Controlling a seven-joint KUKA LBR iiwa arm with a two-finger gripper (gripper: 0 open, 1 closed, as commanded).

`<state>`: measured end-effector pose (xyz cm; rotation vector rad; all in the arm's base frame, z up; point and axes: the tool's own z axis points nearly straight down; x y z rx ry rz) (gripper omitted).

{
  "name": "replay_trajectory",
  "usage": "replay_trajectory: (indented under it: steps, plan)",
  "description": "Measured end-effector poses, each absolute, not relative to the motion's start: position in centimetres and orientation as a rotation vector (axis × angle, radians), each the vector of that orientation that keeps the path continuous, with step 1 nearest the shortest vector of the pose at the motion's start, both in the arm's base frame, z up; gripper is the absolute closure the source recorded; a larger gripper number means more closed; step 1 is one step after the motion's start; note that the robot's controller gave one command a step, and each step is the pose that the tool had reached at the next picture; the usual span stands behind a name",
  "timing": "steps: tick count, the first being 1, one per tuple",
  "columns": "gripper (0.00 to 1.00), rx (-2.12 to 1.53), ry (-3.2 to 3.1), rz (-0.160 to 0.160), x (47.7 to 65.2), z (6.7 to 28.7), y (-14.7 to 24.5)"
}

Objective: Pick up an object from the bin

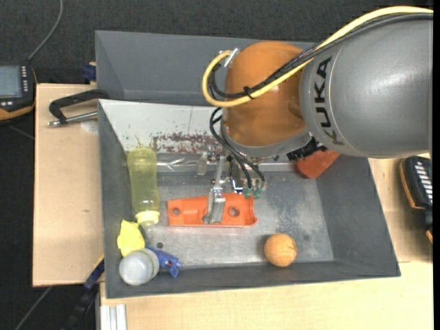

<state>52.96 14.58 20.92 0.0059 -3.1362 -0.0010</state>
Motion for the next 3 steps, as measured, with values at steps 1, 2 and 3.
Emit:
replay_trajectory:
  steps: [1, 2, 3]
  plan:
    - [0.00, 0.002, -3.144, -0.003, 53.1, 21.4, 14.5]
    - [0.00, 0.112, -3.143, -0.004, 54.0, 13.9, 11.2]
    - [0.00, 0.160, -3.136, -0.003, 53.5, 6.7, 8.7]
